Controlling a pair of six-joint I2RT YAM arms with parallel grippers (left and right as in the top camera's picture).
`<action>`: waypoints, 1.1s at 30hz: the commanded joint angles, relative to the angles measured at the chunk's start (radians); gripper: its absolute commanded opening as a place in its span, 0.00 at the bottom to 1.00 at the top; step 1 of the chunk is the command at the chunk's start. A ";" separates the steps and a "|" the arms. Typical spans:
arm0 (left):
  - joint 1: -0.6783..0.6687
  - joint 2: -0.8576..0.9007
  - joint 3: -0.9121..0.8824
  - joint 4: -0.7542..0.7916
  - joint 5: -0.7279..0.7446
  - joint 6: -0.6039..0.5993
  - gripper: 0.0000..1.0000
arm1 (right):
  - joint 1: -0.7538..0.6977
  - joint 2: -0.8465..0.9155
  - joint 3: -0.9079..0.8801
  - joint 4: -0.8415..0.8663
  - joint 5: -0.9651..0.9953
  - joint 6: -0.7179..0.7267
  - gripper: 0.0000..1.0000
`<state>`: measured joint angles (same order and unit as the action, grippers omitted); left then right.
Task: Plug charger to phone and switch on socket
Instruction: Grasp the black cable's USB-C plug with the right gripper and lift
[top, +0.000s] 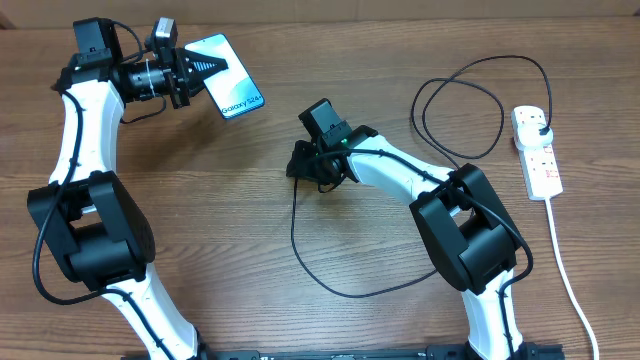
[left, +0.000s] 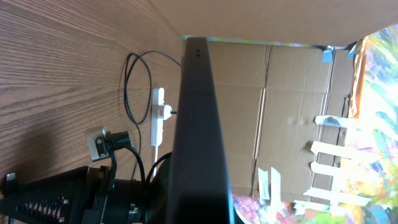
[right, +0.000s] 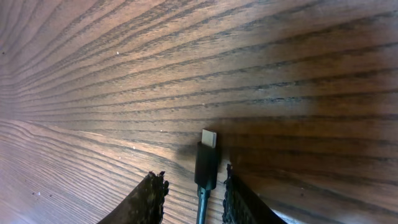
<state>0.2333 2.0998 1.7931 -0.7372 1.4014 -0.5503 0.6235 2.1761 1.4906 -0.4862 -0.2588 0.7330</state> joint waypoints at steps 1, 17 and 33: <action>-0.013 -0.037 0.011 0.000 0.028 0.004 0.04 | 0.010 0.057 -0.014 -0.024 0.027 0.000 0.34; -0.024 -0.037 0.011 0.001 0.024 0.004 0.04 | 0.010 0.057 -0.014 -0.043 0.027 0.001 0.29; -0.024 -0.037 0.011 0.001 0.008 0.005 0.04 | 0.011 0.058 -0.066 -0.020 0.014 0.109 0.20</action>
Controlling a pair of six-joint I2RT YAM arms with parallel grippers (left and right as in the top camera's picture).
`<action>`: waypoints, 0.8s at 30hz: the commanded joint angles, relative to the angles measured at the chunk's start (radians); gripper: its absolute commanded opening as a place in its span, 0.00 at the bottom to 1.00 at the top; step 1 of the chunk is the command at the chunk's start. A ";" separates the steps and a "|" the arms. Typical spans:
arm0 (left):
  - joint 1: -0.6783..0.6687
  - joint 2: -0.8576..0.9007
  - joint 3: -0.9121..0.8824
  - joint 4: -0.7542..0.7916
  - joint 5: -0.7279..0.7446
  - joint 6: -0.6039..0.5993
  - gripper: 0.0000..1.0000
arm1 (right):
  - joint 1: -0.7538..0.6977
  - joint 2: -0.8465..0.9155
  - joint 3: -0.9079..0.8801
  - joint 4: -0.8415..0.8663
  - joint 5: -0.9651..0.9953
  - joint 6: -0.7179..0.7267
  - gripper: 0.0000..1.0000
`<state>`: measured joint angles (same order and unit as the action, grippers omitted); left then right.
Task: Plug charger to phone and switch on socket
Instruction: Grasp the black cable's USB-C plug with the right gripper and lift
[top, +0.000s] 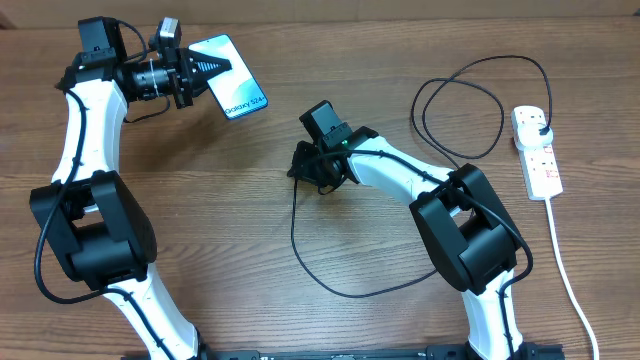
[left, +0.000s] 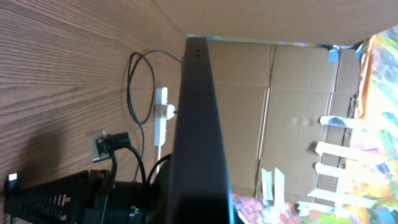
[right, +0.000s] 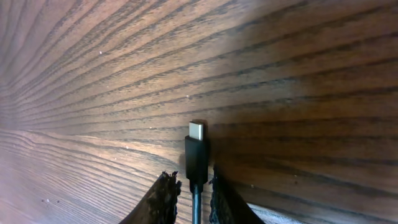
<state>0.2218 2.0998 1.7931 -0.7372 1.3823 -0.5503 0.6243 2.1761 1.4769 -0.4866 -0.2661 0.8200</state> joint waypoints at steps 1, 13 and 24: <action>-0.013 -0.037 0.011 0.001 0.027 0.005 0.04 | 0.011 0.058 -0.052 -0.020 0.018 0.022 0.20; -0.013 -0.037 0.011 0.000 0.027 0.004 0.04 | 0.011 0.058 -0.057 -0.041 0.000 0.022 0.17; -0.013 -0.037 0.011 -0.026 -0.018 0.018 0.04 | -0.069 0.011 -0.049 -0.004 -0.167 -0.100 0.04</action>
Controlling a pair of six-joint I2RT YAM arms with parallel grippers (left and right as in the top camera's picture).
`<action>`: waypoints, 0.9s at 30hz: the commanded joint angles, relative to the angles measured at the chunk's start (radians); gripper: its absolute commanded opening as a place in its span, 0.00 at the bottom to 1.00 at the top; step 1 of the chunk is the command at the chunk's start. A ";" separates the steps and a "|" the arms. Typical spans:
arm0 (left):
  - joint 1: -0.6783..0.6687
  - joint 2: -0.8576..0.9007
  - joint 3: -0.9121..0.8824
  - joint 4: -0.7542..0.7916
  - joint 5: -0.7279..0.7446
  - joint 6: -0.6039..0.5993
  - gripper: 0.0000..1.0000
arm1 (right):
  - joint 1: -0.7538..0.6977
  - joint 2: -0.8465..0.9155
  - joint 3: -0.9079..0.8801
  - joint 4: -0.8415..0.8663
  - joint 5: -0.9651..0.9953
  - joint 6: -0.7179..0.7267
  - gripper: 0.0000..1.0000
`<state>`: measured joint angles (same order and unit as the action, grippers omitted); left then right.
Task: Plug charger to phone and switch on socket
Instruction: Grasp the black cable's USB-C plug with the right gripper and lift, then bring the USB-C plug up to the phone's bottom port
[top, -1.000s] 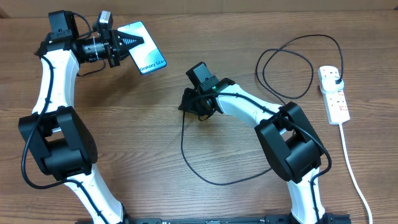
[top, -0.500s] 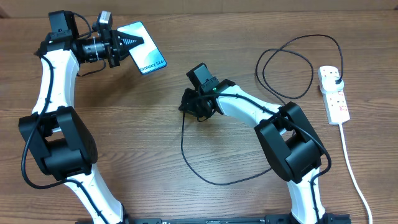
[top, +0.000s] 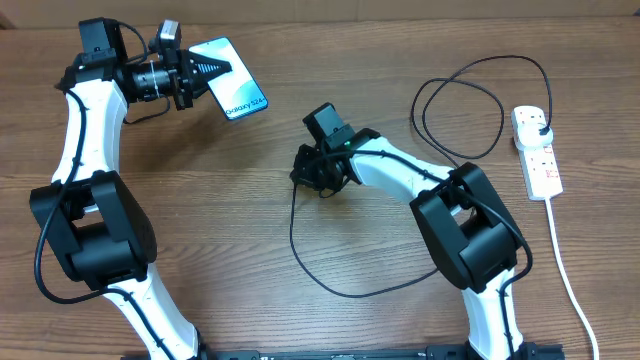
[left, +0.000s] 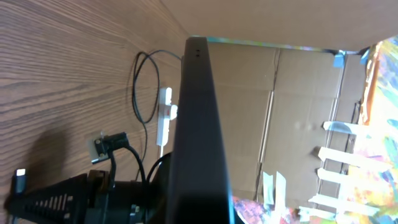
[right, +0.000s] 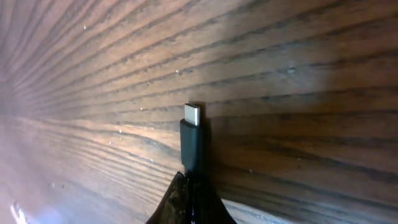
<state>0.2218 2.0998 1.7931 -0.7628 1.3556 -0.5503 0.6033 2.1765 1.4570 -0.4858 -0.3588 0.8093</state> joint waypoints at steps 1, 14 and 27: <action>-0.013 -0.037 0.011 -0.001 0.009 0.028 0.04 | -0.062 -0.008 -0.029 -0.005 -0.101 -0.124 0.04; -0.042 -0.037 0.011 -0.012 0.227 0.125 0.04 | -0.147 -0.348 -0.029 -0.142 -0.388 -0.439 0.04; -0.091 -0.037 0.011 -0.017 0.227 0.133 0.04 | -0.090 -0.546 -0.031 -0.387 -0.271 -0.553 0.04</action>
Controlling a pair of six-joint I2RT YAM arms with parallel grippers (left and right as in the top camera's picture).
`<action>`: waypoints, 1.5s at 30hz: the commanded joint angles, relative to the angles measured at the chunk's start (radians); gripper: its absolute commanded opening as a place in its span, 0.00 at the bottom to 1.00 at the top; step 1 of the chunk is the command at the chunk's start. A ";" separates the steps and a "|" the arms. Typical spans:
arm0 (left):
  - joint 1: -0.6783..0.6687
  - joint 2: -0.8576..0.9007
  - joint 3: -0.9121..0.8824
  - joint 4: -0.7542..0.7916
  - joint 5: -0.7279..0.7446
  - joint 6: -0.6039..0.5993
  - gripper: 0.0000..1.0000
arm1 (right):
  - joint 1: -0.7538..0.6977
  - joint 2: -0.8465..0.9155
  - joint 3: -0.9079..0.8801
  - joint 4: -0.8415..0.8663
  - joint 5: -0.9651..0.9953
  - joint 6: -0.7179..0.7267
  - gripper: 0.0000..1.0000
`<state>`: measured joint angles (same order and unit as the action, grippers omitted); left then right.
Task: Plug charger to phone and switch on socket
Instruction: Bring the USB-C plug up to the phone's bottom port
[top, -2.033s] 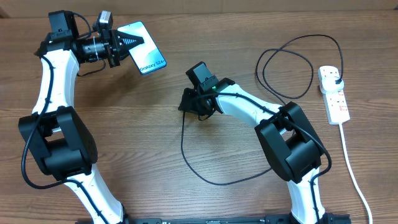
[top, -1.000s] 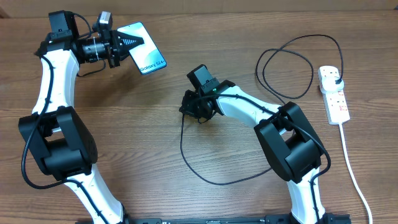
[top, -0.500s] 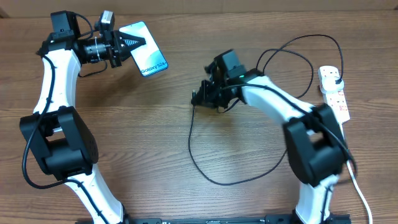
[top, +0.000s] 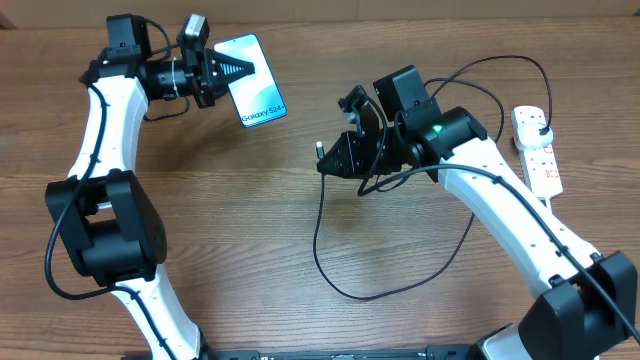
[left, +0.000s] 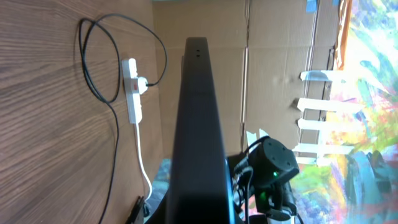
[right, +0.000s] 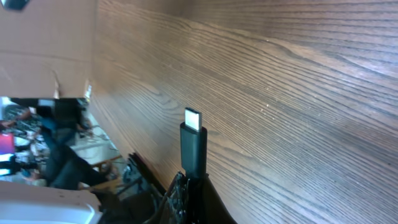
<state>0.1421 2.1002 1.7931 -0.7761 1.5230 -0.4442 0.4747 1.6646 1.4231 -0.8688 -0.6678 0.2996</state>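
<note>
My left gripper (top: 222, 70) is shut on a Galaxy phone (top: 257, 93), held tilted above the table at the back left; in the left wrist view the phone's dark edge (left: 198, 124) fills the middle. My right gripper (top: 343, 158) is shut on the black USB-C charger plug (right: 193, 144), lifted off the table, its silver tip (top: 320, 152) pointing left toward the phone. The black cable (top: 330, 250) trails down to the table. The white socket strip (top: 536, 152) lies at the right with a plug in it.
The charger cable loops on the table at the back right (top: 470, 100) and in front of centre. The strip's white lead (top: 570, 280) runs along the right edge. Cardboard walls stand beyond the table's far edge (left: 267, 74).
My right gripper has lifted the charger plug off the table and moved it up and to the right, tip pointing left. My left gripper has shifted the phone to the right.
My left gripper held the phone at the back left throughout. My right gripper stood open around the plug on the table, then narrowed on it, then was shut on it. Now the plug hangs in the air facing the phone, which has come nearer.
</note>
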 joint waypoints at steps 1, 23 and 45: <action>-0.014 -0.038 0.011 -0.007 0.059 0.035 0.04 | 0.051 -0.034 0.003 -0.003 0.038 -0.043 0.04; -0.116 -0.038 0.010 -0.032 0.011 0.108 0.04 | 0.082 -0.034 0.005 0.135 -0.008 -0.038 0.04; -0.117 -0.038 0.011 -0.032 0.011 0.108 0.04 | 0.051 -0.036 0.005 0.195 -0.033 0.019 0.04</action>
<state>0.0265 2.0998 1.7931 -0.8082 1.5028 -0.3622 0.5301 1.6611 1.4227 -0.6819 -0.6922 0.3145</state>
